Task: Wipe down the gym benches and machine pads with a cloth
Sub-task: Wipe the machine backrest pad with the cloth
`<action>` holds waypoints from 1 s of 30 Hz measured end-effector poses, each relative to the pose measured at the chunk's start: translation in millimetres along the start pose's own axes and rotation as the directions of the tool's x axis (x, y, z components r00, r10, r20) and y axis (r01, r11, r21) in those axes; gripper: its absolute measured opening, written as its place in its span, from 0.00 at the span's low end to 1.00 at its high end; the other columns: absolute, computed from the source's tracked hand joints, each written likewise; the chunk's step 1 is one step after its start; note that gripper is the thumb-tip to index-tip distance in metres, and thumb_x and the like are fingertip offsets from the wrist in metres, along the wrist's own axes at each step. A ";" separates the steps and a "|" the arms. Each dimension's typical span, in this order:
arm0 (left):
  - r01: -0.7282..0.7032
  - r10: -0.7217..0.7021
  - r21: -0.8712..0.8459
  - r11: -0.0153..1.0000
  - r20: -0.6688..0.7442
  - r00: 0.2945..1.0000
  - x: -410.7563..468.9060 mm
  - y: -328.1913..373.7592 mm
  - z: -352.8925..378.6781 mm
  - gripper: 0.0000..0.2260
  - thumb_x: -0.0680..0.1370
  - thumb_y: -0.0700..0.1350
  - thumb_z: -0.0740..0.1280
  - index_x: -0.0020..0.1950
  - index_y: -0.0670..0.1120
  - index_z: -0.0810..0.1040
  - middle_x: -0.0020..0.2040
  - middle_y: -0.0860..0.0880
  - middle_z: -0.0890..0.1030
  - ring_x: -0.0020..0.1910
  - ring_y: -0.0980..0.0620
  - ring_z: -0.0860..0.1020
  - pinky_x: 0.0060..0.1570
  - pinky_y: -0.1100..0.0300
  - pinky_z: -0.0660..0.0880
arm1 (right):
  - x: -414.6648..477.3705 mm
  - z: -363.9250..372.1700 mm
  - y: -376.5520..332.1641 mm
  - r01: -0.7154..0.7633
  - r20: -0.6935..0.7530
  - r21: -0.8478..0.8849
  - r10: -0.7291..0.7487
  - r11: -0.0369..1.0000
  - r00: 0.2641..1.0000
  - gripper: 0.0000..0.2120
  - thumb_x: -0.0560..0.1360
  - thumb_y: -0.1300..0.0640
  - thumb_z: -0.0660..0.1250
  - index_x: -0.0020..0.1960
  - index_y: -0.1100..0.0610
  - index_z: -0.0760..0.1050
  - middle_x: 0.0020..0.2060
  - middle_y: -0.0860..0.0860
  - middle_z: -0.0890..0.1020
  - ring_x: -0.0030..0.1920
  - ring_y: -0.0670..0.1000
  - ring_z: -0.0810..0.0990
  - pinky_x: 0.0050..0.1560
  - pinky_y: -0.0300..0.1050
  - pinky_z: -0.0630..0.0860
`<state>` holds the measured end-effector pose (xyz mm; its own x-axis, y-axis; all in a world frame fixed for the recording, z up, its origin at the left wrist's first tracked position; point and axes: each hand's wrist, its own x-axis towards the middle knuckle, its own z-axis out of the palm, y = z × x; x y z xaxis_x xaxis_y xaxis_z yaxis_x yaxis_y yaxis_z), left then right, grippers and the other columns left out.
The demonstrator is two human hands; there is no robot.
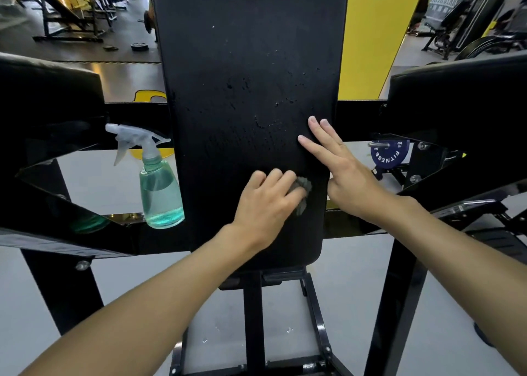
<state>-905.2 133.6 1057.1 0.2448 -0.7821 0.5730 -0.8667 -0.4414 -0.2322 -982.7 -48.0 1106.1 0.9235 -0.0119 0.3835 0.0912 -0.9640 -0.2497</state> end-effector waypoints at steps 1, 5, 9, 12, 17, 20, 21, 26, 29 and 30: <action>0.065 -0.065 -0.005 0.998 -0.025 0.998 9.4 -2.4 -2.0 0.20 0.73 0.37 0.53 0.53 0.49 0.81 0.53 0.47 0.80 0.46 0.45 0.76 0.44 0.51 0.67 | -0.2 0.4 0.8 0.002 -0.005 0.009 -0.002 1.000 1.000 0.49 0.64 0.81 0.52 0.79 0.47 0.57 0.79 0.40 0.47 0.78 0.41 0.42 0.50 0.59 0.80; 0.106 -0.111 -0.055 0.993 -0.085 0.990 8.6 19.9 6.2 0.18 0.75 0.37 0.55 0.53 0.48 0.82 0.52 0.48 0.81 0.44 0.46 0.77 0.41 0.51 0.70 | -1.4 3.6 3.3 0.018 -0.019 0.059 -0.016 0.998 1.000 0.49 0.63 0.82 0.52 0.79 0.49 0.58 0.80 0.42 0.48 0.79 0.42 0.43 0.58 0.62 0.77; -0.098 0.097 -0.011 0.995 -0.039 0.995 -0.2 27.4 13.8 0.20 0.74 0.37 0.52 0.51 0.48 0.82 0.49 0.49 0.79 0.44 0.47 0.76 0.42 0.52 0.68 | -1.4 3.4 2.1 0.013 -0.034 0.103 -0.009 0.995 0.999 0.49 0.63 0.82 0.52 0.79 0.50 0.58 0.80 0.43 0.48 0.79 0.44 0.43 0.64 0.58 0.74; 0.003 -0.006 -0.032 0.999 -0.089 0.996 24.0 19.9 5.9 0.19 0.75 0.37 0.52 0.49 0.49 0.82 0.47 0.50 0.80 0.42 0.47 0.76 0.41 0.52 0.67 | -1.0 0.4 1.1 0.022 -0.045 0.158 -0.015 0.987 0.999 0.45 0.65 0.80 0.51 0.78 0.53 0.60 0.80 0.45 0.51 0.79 0.43 0.44 0.71 0.32 0.57; -0.046 0.041 -0.044 0.998 -0.106 0.994 5.7 45.4 26.8 0.18 0.78 0.36 0.54 0.53 0.48 0.82 0.50 0.50 0.80 0.42 0.47 0.75 0.40 0.53 0.67 | -13.6 4.5 0.9 0.006 -0.046 0.212 0.003 0.977 0.999 0.45 0.62 0.80 0.50 0.77 0.58 0.61 0.79 0.49 0.54 0.79 0.46 0.46 0.73 0.29 0.49; -0.146 0.145 -0.019 0.989 -0.027 0.989 -4.6 42.4 26.3 0.20 0.77 0.35 0.51 0.54 0.48 0.81 0.49 0.50 0.78 0.43 0.47 0.75 0.42 0.53 0.67 | -45.8 16.1 8.2 0.005 0.007 0.115 -0.006 0.993 1.000 0.46 0.64 0.82 0.53 0.79 0.55 0.57 0.80 0.45 0.50 0.79 0.49 0.51 0.69 0.31 0.62; -0.112 0.111 -0.028 0.993 -0.030 0.993 -0.1 38.3 23.6 0.20 0.76 0.35 0.52 0.53 0.48 0.81 0.49 0.50 0.79 0.44 0.47 0.75 0.42 0.53 0.67 | -57.9 18.9 9.6 -0.026 0.043 0.079 0.022 0.997 0.999 0.46 0.65 0.81 0.53 0.79 0.53 0.56 0.80 0.42 0.48 0.77 0.52 0.61 0.63 0.36 0.72; -0.047 0.043 -0.059 0.997 -0.069 0.997 -10.8 46.5 33.2 0.16 0.76 0.37 0.56 0.53 0.49 0.82 0.52 0.50 0.80 0.43 0.47 0.75 0.41 0.53 0.69 | -82.0 27.2 10.8 -0.138 0.127 -0.018 0.139 0.990 0.982 0.47 0.66 0.79 0.55 0.80 0.49 0.54 0.78 0.33 0.45 0.47 0.58 0.81 0.34 0.54 0.77; -0.201 0.203 -0.040 0.979 0.049 0.978 -25.4 52.1 39.5 0.15 0.70 0.40 0.70 0.56 0.49 0.80 0.52 0.50 0.76 0.46 0.48 0.73 0.44 0.53 0.67 | -82.3 25.2 10.8 -0.147 0.121 -0.008 0.147 0.989 0.982 0.46 0.66 0.79 0.55 0.79 0.48 0.56 0.77 0.32 0.45 0.50 0.58 0.82 0.34 0.54 0.77; -0.204 0.205 -0.021 0.979 0.047 0.978 -21.7 47.9 36.7 0.14 0.71 0.39 0.67 0.56 0.49 0.80 0.51 0.50 0.76 0.46 0.48 0.73 0.44 0.53 0.67 | -82.0 24.6 9.2 -0.158 0.124 -0.001 0.156 0.988 0.980 0.46 0.67 0.79 0.55 0.79 0.49 0.56 0.77 0.32 0.45 0.51 0.58 0.81 0.35 0.54 0.78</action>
<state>-936.1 113.3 1004.7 0.0822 -0.8756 0.4761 -0.9072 -0.2635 -0.3279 -1048.5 -49.4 1050.5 0.9655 -0.1295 0.2261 -0.0559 -0.9504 -0.3059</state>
